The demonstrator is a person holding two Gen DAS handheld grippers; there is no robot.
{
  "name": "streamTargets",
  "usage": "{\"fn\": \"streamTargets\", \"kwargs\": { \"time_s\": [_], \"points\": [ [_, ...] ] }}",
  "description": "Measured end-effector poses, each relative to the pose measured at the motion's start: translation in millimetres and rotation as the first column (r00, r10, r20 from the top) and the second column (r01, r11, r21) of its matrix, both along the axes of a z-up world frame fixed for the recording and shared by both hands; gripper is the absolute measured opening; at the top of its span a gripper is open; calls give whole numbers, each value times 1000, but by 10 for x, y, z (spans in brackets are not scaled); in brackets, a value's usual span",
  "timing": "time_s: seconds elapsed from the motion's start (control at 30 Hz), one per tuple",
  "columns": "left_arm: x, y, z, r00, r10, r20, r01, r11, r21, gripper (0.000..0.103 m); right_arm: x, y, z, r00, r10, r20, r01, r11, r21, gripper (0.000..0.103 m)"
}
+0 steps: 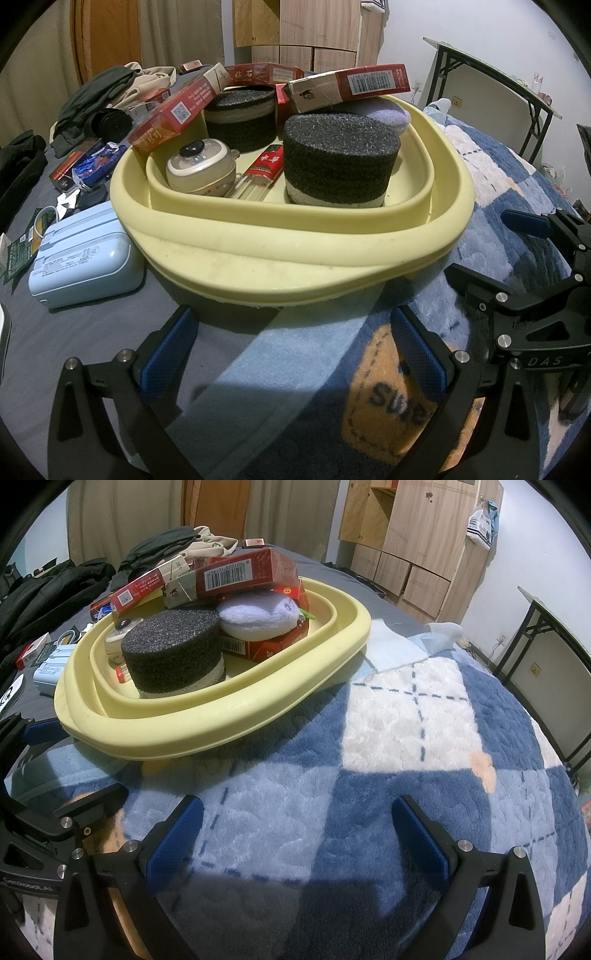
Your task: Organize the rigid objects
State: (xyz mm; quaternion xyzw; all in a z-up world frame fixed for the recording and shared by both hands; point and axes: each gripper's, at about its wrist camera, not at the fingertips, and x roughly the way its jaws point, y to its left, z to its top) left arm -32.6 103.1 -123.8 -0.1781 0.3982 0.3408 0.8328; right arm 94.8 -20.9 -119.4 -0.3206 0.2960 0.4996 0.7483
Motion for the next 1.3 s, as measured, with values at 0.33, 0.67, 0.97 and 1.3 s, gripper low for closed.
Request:
{"fn": "streamTargets", "kwargs": {
  "time_s": [0.33,0.67,0.97,1.3],
  "points": [
    [1,0,0,1000,0,0,0,1000,0,103,0,0,0,1000,0,0,0,1000,0,103],
    [0,0,1,1000,0,0,0,1000,0,103,0,0,1,1000,0,0,0,1000,0,103],
    [0,0,1,1000,0,0,0,1000,0,103,1,-1,-3,1000,0,0,0,1000,0,103],
    [3,1,-1,1000,0,1,0,1000,0,103,-1,-1,-1,1000,0,0,0,1000,0,103]
  ]
}}
